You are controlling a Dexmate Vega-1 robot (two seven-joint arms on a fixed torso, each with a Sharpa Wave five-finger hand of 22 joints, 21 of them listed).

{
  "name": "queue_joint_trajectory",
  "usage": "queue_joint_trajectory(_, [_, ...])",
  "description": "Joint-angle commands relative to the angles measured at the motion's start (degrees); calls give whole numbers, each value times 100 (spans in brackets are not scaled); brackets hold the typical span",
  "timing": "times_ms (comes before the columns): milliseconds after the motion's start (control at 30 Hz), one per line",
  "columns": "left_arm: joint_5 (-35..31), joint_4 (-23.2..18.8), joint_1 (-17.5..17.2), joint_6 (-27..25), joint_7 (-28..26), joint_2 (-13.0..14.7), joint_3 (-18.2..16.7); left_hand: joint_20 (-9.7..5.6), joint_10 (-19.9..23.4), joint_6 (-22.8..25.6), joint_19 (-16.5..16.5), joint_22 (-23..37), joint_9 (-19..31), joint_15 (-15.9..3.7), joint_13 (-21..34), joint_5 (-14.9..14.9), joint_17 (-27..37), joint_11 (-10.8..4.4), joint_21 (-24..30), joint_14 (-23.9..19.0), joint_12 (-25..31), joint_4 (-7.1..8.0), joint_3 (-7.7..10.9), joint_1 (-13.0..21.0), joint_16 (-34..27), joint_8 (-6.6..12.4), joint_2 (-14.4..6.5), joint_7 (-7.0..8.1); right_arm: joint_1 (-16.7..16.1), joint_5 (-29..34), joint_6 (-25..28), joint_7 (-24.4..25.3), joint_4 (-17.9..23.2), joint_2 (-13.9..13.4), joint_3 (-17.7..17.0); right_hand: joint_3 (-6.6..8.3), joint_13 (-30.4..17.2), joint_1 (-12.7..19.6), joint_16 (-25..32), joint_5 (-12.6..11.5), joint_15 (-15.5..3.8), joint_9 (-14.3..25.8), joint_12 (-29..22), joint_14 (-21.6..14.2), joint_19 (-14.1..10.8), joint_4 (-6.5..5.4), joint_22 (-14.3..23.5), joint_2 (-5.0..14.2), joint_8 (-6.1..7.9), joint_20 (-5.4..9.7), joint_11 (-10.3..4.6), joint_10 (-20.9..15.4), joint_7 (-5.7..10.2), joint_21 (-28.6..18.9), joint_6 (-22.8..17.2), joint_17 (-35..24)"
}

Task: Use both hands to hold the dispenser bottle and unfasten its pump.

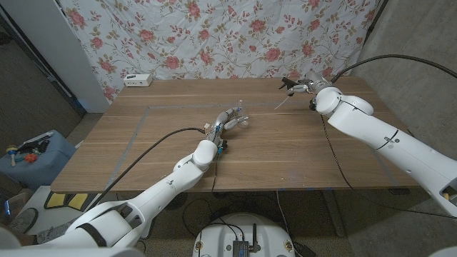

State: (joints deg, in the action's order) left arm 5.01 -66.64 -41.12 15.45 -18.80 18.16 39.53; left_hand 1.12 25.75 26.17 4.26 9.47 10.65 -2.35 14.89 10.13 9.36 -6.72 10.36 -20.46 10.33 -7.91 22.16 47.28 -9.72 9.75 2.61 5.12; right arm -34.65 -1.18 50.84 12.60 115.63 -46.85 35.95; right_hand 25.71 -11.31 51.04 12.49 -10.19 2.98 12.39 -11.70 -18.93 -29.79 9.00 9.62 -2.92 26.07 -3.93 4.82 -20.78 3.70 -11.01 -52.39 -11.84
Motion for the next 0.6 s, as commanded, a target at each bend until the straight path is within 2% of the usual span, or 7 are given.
queue_joint_trajectory(33, [39, -157, 30, -142, 153, 75, -4, 61, -72, -95, -37, 18, 3, -258, -20, 36, 18, 17, 1, 98, 22, -6, -46, -22, 11, 16, 60, -5, -79, -50, -34, 68, 25, -9, -60, 39, -23, 4, -2, -26, 11, 28, 26, -34, -49, -15, 8, 17, 25, -9, 4, -46, 87, 0, -138, -34])
queue_joint_trajectory(600, [56, -203, 69, -229, 217, 84, 7, 118, -179, -171, -61, 19, -4, -220, -80, 61, 17, 44, 8, 229, 33, 2, -99, -64, 4, 38, 79, 0, -111, -100, -147, 103, -54, 2, -109, 44, -23, -3, -3, -23, 4, 27, 28, -36, -46, -18, 9, 20, 31, -13, 2, -46, 87, 4, -148, -37])
